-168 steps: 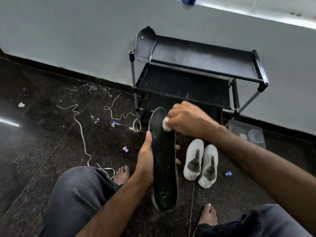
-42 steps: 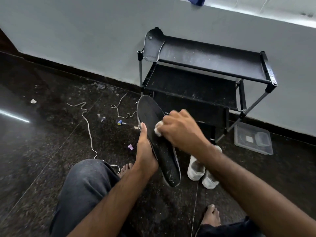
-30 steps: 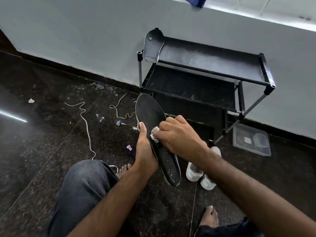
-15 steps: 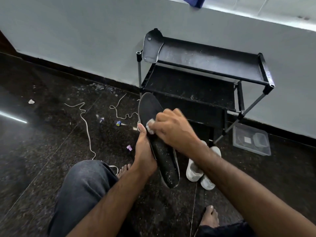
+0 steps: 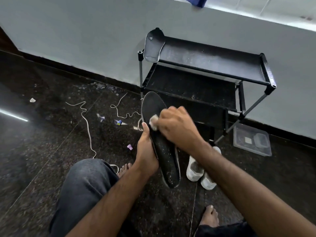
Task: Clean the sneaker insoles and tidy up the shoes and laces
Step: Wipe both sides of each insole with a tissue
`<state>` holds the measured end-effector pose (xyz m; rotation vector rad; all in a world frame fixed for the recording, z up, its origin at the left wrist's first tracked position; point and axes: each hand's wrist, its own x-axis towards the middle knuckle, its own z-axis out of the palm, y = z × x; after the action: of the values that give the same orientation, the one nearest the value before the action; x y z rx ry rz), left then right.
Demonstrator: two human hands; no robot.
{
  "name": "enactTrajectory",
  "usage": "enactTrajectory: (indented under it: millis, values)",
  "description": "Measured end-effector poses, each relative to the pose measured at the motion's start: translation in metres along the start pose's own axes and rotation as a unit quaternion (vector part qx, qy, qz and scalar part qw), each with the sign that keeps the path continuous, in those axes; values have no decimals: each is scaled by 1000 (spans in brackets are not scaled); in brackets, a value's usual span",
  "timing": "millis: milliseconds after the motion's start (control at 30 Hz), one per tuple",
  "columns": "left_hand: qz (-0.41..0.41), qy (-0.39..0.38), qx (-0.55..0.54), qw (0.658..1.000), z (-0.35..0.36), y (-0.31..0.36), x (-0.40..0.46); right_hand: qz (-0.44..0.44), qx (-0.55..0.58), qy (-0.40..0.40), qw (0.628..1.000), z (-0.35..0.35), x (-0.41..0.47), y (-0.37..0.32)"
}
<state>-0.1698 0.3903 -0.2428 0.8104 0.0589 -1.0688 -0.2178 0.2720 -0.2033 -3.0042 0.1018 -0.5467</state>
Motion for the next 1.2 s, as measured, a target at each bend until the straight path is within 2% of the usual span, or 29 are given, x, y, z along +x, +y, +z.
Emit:
enactTrajectory:
  millis: [100,167,233,333,400,567,600,667,733,767,800,867,933,1000,1067,1100,1133,1200]
  values:
    - [-13,-11,48,999,1,1,-4,118,-83,15,989,-7,21,40]
    - [-2,-4,59,998,0,1,-3,206,-45,44,977,-17,25,59]
    - [21,-1,56,998,-2,4,1,230,24,87,969,-28,16,57]
    - [27,0,56,998,-1,6,1,150,65,40,986,-33,-7,26]
    - [0,-12,54,998,2,5,-2,72,25,-3,997,-22,-20,11]
    - [-31,-20,30,999,2,9,-3,-2,-29,-51,998,-8,-28,5]
    - [-37,-16,37,999,0,9,-1,-38,-38,-85,995,-15,-30,5]
    - [-43,-4,52,998,-4,10,3,-97,-51,-215,970,-37,-34,7]
    - [-29,11,77,997,-6,10,7,-85,-49,-337,936,-64,-37,13]
    - [-19,14,89,996,-7,9,10,-45,-18,-355,934,-75,-38,18]
    - [-16,10,95,995,-6,8,11,5,36,-327,944,-85,-37,22]
    - [-28,7,89,996,-2,6,9,81,133,-171,973,-84,-35,27]
    - [-31,7,90,995,2,5,6,116,111,-67,985,-68,-30,21]
    - [-29,3,84,996,3,7,3,89,20,-51,995,-47,-31,7]
    - [-40,-1,64,997,2,9,3,20,-52,-99,994,-33,-42,-7]
    - [-40,-1,62,997,1,10,4,-19,-64,-159,985,-33,-49,-10]
    - [-35,-1,67,997,-1,10,5,-44,-72,-245,966,-39,-55,-11]
    - [-15,2,85,996,-4,9,7,-4,-36,-420,907,-63,-60,-8]
